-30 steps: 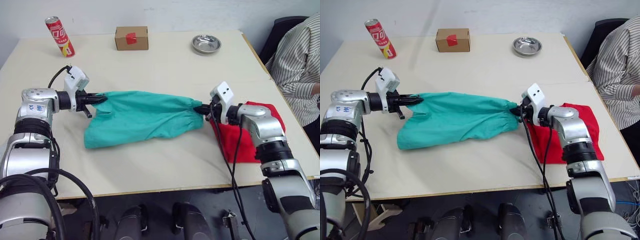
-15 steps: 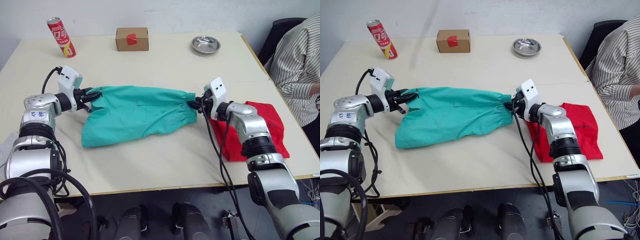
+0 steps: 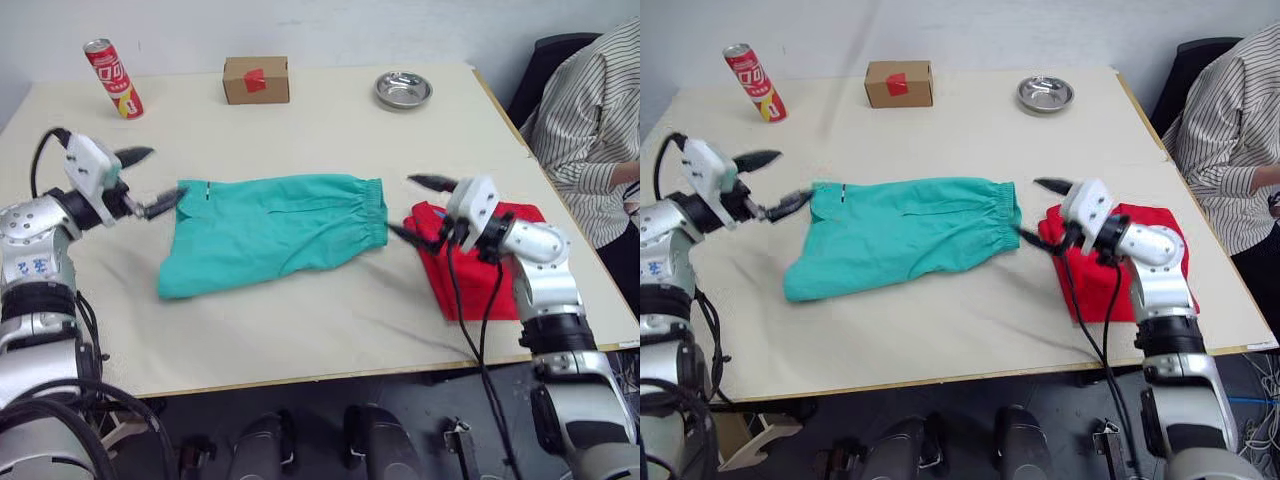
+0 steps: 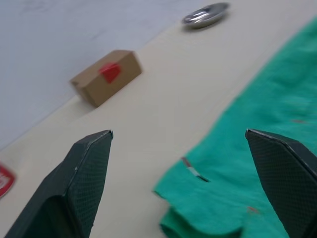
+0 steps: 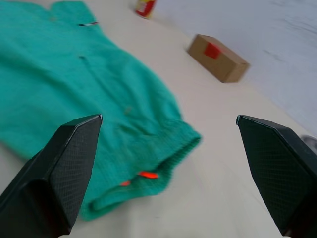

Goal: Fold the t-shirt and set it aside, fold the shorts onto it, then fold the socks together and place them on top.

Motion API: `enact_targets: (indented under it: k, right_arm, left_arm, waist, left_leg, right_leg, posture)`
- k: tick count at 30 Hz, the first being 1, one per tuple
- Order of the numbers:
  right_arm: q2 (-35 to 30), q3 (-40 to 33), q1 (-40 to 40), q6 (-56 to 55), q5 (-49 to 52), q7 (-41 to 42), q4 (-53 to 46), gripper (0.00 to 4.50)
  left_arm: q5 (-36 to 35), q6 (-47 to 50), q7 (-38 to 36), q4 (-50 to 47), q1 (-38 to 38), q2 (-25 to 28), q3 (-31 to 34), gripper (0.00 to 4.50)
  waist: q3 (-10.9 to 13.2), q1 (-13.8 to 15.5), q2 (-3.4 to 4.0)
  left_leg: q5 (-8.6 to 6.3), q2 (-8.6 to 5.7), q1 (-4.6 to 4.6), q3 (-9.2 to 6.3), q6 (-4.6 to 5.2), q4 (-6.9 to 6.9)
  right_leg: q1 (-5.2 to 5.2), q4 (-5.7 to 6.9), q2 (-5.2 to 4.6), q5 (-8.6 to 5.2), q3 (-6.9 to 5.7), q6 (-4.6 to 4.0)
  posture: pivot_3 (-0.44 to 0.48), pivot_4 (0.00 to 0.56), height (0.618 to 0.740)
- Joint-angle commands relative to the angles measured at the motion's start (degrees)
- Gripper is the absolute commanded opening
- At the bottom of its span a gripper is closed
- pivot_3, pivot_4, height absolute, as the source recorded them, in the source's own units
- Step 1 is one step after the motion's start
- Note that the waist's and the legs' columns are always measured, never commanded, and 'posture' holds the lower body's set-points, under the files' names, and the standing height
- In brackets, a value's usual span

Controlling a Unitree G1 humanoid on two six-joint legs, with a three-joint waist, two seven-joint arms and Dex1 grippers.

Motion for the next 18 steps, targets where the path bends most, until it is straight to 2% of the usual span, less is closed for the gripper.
enact_targets:
  k: [1, 3, 6, 9, 12, 14, 18]
  right_arm:
    - [-0.3, 2.6, 3.2, -1.6, -0.7, 1.8, -6.9, 4.5]
    - [0.6, 4.7, 4.8, -2.5, -3.8, 0.0, -7.8, 4.5]
    - [2.0, 7.8, 3.6, -6.1, -13.4, -7.1, -3.6, 4.5]
    - [3.0, 9.8, -0.1, -9.1, -20.8, -14.3, 3.4, 4.5]
    - [3.8, 12.0, -4.5, -10.4, -25.6, -18.6, 11.4, 4.5]
    - [4.6, 13.5, -7.9, -11.1, -27.9, -21.1, 17.0, 4.13]
    - [6.3, 14.8, -13.5, -12.9, -29.7, -24.2, 25.1, 2.93]
  left_arm:
    - [-2.7, 2.8, -4.6, -16.6, 10.9, 2.7, -0.3, 4.48]
    - [-1.9, 3.2, -2.5, -24.3, 18.0, 2.4, 0.0, 4.48]
    - [1.7, 1.4, 3.9, -31.4, 24.9, -0.3, -0.4, 4.48]
    - [6.6, -1.1, 9.0, -32.7, 26.7, -2.4, -2.6, 4.48]
    - [12.0, -3.0, 14.3, -29.2, 24.7, -4.1, -5.0, 4.48]
    - [15.2, -5.0, 16.6, -25.4, 22.3, -5.1, -7.3, 4.5]
    - [20.0, -6.6, 20.5, -16.9, 17.0, -6.3, -11.0, 3.6]
  waist:
    - [0.0, 0.0, 0.0]
    - [0.0, 0.2, 0.0]
    - [0.0, 0.6, -0.01]
    - [0.0, 1.2, -0.01]
    - [0.0, 1.5, -0.01]
    - [0.0, 1.5, -0.02]
    - [0.0, 1.6, -0.04]
  left_leg:
    - [0.0, 0.02, 0.0, 0.0, 0.0, 0.02]
    - [-0.01, 0.02, 0.06, -0.03, -0.02, 0.01]
    - [-0.03, -0.01, 0.16, -0.07, -0.04, 0.06]
    - [-0.15, -0.1, 0.32, -0.14, -0.15, 0.01]
    - [-0.14, -0.08, 0.32, -0.12, -0.14, -0.01]
    - [-0.11, -0.06, 0.37, -0.07, -0.1, -0.02]
    - [-0.09, -0.05, 0.51, -0.04, -0.07, -0.02]
  right_leg:
    - [-0.01, 0.0, -0.01, 0.0, 0.03, 0.0]
    - [0.02, 0.03, -0.06, 0.0, 0.08, -0.01]
    - [0.08, -0.09, -0.16, -0.01, 0.07, -0.03]
    - [0.24, -0.1, -0.28, 0.01, 0.06, -0.06]
    - [0.21, -0.09, -0.29, 0.04, 0.05, -0.1]
    - [0.23, -0.08, -0.25, 0.04, 0.06, -0.11]
    - [0.34, -0.06, -0.23, 0.03, 0.05, -0.11]
  posture:
    - [0.0, 0.15, 0.74]
    - [0.0, 0.15, 0.74]
    - [0.0, 0.15, 0.74]
    - [0.0, 0.15, 0.74]
    - [0.0, 0.15, 0.74]
    - [0.0, 0.15, 0.74]
    - [0.0, 0.15, 0.74]
